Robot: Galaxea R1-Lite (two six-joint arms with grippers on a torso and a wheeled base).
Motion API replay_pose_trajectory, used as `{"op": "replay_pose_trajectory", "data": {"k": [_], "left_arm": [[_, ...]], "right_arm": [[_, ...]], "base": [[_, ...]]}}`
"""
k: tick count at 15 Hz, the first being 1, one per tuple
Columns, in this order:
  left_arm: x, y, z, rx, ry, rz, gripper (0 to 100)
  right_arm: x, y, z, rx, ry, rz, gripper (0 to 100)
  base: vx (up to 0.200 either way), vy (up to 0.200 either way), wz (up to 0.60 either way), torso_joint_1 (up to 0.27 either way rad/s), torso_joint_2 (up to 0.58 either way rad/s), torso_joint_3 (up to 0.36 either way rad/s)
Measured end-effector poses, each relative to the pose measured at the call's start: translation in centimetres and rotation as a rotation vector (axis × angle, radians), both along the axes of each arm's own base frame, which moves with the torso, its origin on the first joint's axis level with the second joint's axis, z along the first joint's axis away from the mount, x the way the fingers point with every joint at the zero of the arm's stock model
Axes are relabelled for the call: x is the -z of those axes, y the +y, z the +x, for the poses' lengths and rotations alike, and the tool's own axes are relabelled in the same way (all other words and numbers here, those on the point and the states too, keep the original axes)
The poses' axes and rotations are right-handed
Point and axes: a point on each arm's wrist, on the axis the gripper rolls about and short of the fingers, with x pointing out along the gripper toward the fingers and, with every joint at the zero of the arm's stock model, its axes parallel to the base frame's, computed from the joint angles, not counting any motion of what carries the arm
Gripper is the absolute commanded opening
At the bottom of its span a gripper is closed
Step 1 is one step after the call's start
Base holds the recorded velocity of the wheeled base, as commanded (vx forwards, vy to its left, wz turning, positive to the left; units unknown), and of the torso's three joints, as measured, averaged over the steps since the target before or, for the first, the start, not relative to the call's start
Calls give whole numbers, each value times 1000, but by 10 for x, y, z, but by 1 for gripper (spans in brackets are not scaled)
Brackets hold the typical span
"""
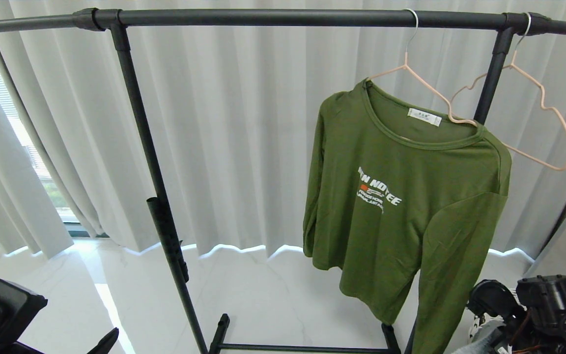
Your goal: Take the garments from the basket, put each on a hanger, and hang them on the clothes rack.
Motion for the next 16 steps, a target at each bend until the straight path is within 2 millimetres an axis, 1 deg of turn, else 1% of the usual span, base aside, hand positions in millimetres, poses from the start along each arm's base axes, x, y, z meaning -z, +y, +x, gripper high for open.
{"op": "replay_pose_trajectory", "data": {"k": [2, 3, 4, 6, 9, 10, 13, 16], "left_arm": [[-1, 0, -1, 0, -9, -2, 100], [-1, 0, -1, 0, -11, -3, 100], [-1, 0, -2, 1, -13, -4, 100], [-1, 0, -2, 3, -13, -6, 100], [0, -2, -2, 45, -3, -19, 100], [0, -2, -1, 58, 2, -21, 100], [2, -4, 0, 70, 20, -19, 100], [5, -4, 1, 72, 39, -18, 100]], "right_arm": [[-8, -1, 5, 11, 128, -28, 0], [-17, -2, 5, 12, 214, -40, 0], [-31, -2, 4, 10, 274, -32, 0], [-62, -1, -2, 2, 308, 35, 0], [-103, 5, -15, -7, 242, 178, 0], [-115, 11, -20, -23, 205, 210, 0], [-151, 29, -26, -97, 107, 284, 0], [-187, 49, -34, -162, 73, 355, 0]], "base": [[0, 0, 0, 0, 0, 0], [0, 0, 0, 0, 0, 0], [0, 0, 0, 0, 0, 0], [0, 0, 0, 0, 0, 0], [0, 0, 0, 0, 0, 0], [0, 0, 0, 0, 0, 0], [0, 0, 0, 0, 0, 0], [-200, 0, 0, 6, 4, 2]]}}
